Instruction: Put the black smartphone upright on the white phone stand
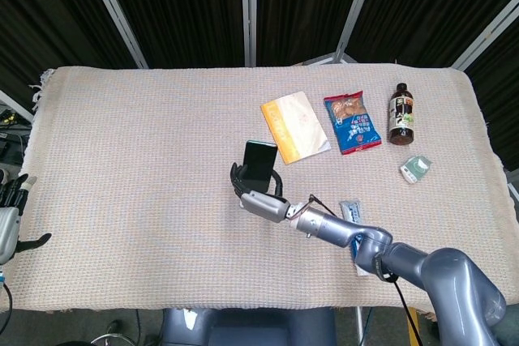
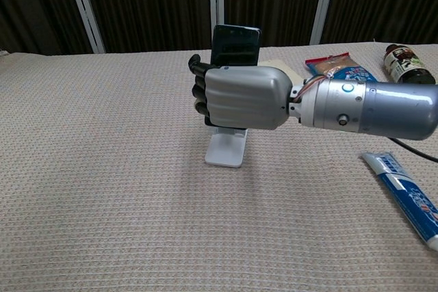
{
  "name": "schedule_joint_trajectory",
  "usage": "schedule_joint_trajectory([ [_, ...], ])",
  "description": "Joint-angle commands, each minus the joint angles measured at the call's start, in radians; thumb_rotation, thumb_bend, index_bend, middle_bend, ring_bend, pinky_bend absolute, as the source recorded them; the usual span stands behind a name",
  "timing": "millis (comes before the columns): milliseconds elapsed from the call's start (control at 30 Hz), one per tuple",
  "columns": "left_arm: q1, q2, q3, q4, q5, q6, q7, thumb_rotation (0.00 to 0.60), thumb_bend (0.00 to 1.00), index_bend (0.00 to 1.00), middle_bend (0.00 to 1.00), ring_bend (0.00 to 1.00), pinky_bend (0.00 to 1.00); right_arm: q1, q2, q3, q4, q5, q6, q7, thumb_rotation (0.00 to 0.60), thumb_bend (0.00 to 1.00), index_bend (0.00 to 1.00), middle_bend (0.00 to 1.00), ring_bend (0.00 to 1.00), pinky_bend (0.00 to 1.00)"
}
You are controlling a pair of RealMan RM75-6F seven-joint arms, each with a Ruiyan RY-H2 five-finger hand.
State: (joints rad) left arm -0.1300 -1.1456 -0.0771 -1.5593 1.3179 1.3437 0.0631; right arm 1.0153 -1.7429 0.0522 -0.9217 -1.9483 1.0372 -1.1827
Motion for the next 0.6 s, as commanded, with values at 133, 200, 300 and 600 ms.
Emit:
schedule_joint_trajectory([
  [133, 0.000, 0.002, -0.001, 0.000, -0.003, 0.000, -0.003, 0.600, 0.00, 0.00, 0.00, 0.00, 0.00, -0.005, -0.025, -0.006, 0.013, 0.007, -0.007, -0.020, 0.600, 0.19, 0.47, 0.47, 0.40, 0.26],
  [200, 0.000, 0.002, -0.001, 0.001, -0.004, -0.001, -0.005, 0.600, 0.00, 0.00, 0.00, 0.00, 0.00, -0.007, -0.029, -0.009, 0.020, 0.007, -0.005, -0.025, 0.600, 0.19, 0.46, 0.47, 0.39, 0.26],
  [300, 0.000, 0.003, 0.000, 0.001, -0.005, -0.004, -0.006, 0.600, 0.00, 0.00, 0.00, 0.00, 0.00, -0.008, -0.035, -0.008, 0.028, 0.011, -0.003, -0.025, 0.600, 0.19, 0.46, 0.46, 0.39, 0.26],
  [600, -0.001, 0.003, 0.000, 0.000, -0.007, -0.005, -0.006, 0.600, 0.00, 0.00, 0.00, 0.00, 0.00, -0.014, -0.048, -0.005, 0.037, 0.028, 0.001, -0.035, 0.600, 0.19, 0.41, 0.42, 0.37, 0.24],
])
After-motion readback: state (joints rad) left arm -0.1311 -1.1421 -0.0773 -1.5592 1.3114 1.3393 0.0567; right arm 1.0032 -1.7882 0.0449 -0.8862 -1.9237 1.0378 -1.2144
